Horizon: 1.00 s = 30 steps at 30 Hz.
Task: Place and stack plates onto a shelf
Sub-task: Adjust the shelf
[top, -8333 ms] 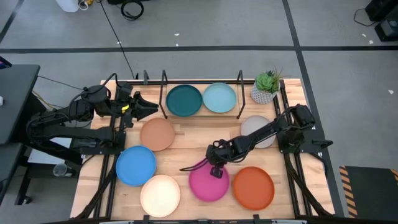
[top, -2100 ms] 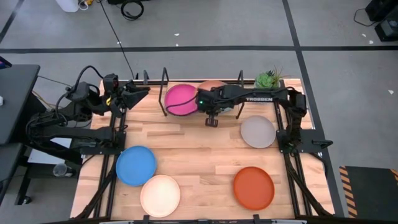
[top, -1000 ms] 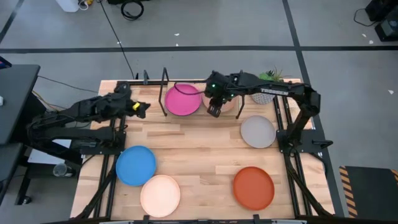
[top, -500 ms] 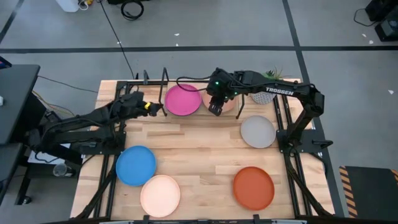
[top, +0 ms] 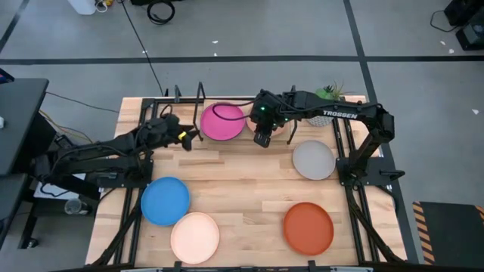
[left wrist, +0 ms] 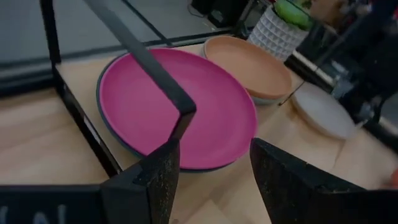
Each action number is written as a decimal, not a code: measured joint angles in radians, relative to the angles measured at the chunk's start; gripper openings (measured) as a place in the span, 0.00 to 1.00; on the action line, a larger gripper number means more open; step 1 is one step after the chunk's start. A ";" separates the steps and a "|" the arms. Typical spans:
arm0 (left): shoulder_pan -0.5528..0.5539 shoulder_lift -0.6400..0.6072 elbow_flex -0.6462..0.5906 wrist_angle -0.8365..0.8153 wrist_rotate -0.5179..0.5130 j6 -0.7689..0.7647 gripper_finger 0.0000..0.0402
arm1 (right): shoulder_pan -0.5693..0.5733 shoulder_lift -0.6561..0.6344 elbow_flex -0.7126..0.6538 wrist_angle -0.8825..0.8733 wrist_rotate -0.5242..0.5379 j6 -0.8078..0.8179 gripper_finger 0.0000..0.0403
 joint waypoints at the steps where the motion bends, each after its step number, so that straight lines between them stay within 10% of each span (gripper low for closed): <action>1: -0.006 0.006 0.000 0.003 -0.001 0.032 0.51 | 0.000 0.000 0.000 0.001 0.000 0.000 0.30; 14: -0.027 0.174 0.000 0.084 -0.079 0.240 0.51 | 0.000 0.000 0.000 0.023 0.002 0.010 0.30; 23: -0.030 0.155 0.000 -0.052 0.045 0.191 0.51 | 0.000 0.000 0.000 0.023 0.000 0.011 0.30; 30: -0.028 0.143 0.000 -0.078 -0.157 0.223 0.51 | 0.000 -0.001 0.000 0.032 0.000 0.010 0.30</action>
